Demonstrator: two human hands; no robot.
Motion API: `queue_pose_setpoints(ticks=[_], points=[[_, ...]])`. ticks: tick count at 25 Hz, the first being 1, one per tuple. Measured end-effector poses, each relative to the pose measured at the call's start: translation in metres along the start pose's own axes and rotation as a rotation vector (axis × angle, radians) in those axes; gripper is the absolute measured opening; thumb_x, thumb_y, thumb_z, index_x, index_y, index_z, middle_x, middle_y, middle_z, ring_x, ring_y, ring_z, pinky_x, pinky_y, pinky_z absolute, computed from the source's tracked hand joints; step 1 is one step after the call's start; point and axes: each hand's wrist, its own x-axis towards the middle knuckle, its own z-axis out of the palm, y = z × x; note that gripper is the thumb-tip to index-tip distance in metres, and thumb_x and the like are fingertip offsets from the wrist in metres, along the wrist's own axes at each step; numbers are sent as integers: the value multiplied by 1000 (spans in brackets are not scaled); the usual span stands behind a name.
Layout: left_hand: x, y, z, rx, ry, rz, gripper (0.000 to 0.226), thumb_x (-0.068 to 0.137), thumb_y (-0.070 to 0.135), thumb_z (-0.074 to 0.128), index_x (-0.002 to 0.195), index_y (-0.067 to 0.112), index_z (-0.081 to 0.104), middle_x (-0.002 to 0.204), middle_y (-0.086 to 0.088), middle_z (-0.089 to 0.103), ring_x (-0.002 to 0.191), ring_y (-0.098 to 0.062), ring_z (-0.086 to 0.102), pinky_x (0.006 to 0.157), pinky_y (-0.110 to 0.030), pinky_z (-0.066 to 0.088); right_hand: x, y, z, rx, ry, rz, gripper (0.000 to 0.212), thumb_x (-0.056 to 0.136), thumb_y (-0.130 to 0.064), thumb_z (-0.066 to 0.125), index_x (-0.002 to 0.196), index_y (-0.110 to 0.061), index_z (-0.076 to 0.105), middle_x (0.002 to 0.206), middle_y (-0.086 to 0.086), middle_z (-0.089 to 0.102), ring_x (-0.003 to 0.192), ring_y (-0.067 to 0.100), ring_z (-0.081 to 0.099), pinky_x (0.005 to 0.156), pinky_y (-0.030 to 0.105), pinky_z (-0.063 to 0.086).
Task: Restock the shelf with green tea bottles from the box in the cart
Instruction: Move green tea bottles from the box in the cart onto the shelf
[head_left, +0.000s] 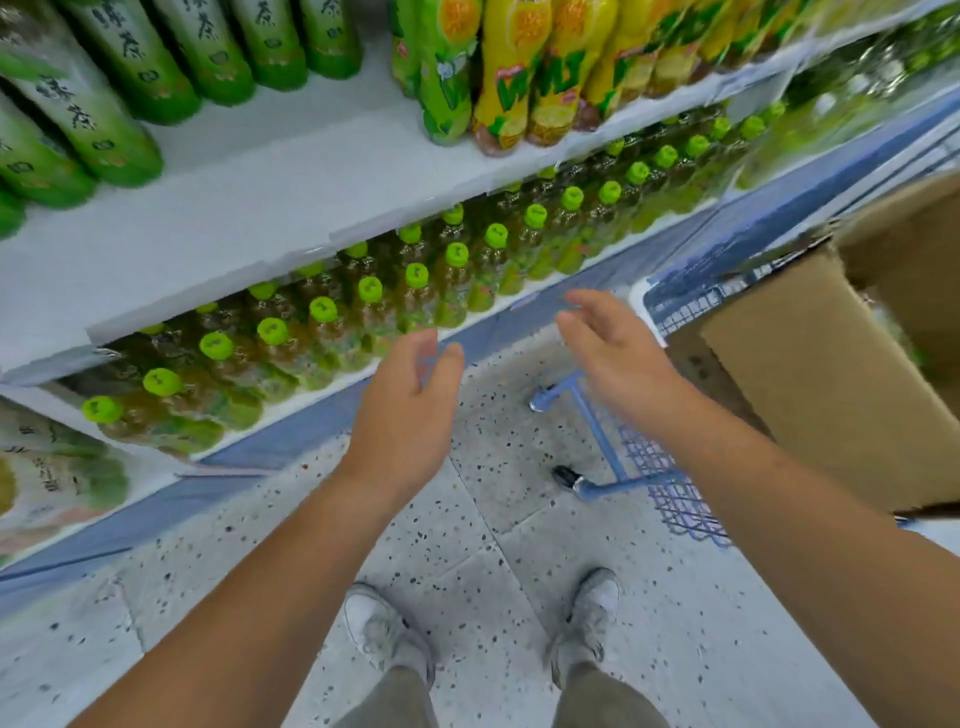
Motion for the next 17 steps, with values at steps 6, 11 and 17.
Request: queue_pose_setpoints(ticks=[6, 11, 17], points=[[-43, 71, 130, -56, -74, -21, 42, 102, 47, 45, 142, 34, 46, 130, 24, 51, 115, 8, 49, 91, -19, 35, -30, 45, -148, -107, 46, -63, 45, 99, -37, 54, 141, -23, 49, 110, -18, 57, 111, 7, 56, 98, 28, 45], [-75, 138, 252, -161, -125, -28, 36, 102, 42, 48, 137, 33, 52, 120, 31, 54, 102, 25, 50, 86, -8, 40, -44, 89, -267, -116, 76, -55, 43, 100, -32, 55, 140, -18, 50, 116, -8, 57, 108, 5, 55, 98, 23, 44], [-68, 196, 359, -52, -234, 14, 39, 103, 41, 44, 140, 29, 47, 133, 15, 55, 108, 7, 54, 85, -15, 38, -35, 161, -350, -66, 75, 102, 47, 100, -39, 53, 144, -23, 47, 125, -10, 58, 119, 7, 54, 103, 27, 42]])
